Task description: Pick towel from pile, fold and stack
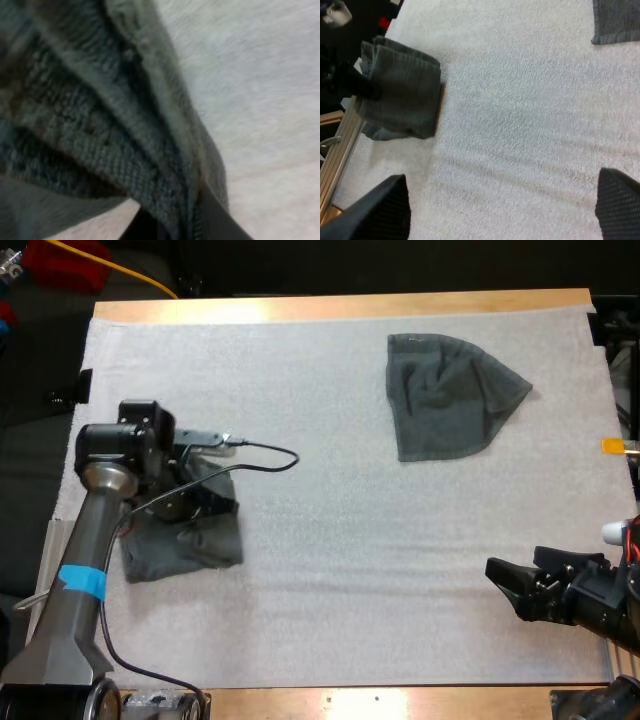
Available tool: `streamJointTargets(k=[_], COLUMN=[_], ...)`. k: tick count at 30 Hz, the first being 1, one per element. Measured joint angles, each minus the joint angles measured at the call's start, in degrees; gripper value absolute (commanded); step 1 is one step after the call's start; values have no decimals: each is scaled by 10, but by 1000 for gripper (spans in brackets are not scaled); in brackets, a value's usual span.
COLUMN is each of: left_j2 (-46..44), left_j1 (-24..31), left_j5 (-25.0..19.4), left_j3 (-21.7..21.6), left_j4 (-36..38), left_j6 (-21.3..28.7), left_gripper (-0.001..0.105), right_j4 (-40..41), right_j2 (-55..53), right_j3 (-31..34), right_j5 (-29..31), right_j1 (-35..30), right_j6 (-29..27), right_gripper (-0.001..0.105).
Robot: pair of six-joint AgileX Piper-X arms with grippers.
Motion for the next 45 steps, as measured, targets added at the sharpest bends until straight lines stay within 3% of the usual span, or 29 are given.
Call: streamJointTargets(k=[9, 15, 26, 34, 37, 40, 42, 43, 45], left_j2=[0, 0, 0, 0, 0, 0, 0, 0, 0], left_j1=[80, 94, 98, 117, 117, 117, 117, 117, 117], left_j5=[-12, -24, -156, -171, -173, -177, -185, -192, -206], left_j3=[6, 12, 92, 105, 105, 105, 105, 103, 94], left_j4=[0, -14, -75, -118, -120, -120, -114, -109, -92], left_j6=[8, 8, 1, -3, -3, -3, -4, -8, -9], left_gripper=[0, 0, 0, 0, 12, 45, 75, 77, 68], right_j4=[0, 0, 0, 0, 0, 0, 0, 0, 0], right_j2=[0, 0, 0, 0, 0, 0, 0, 0, 0], right_j3=[0, 0, 0, 0, 0, 0, 0, 0, 0], right_j5=[0, 0, 0, 0, 0, 0, 0, 0, 0], right_j1=[0, 0, 0, 0, 0, 0, 0, 0, 0], right_j6=[0, 0, 0, 0, 0, 0, 0, 0, 0], right_gripper=[74, 74, 74, 74, 74, 74, 74, 74, 74])
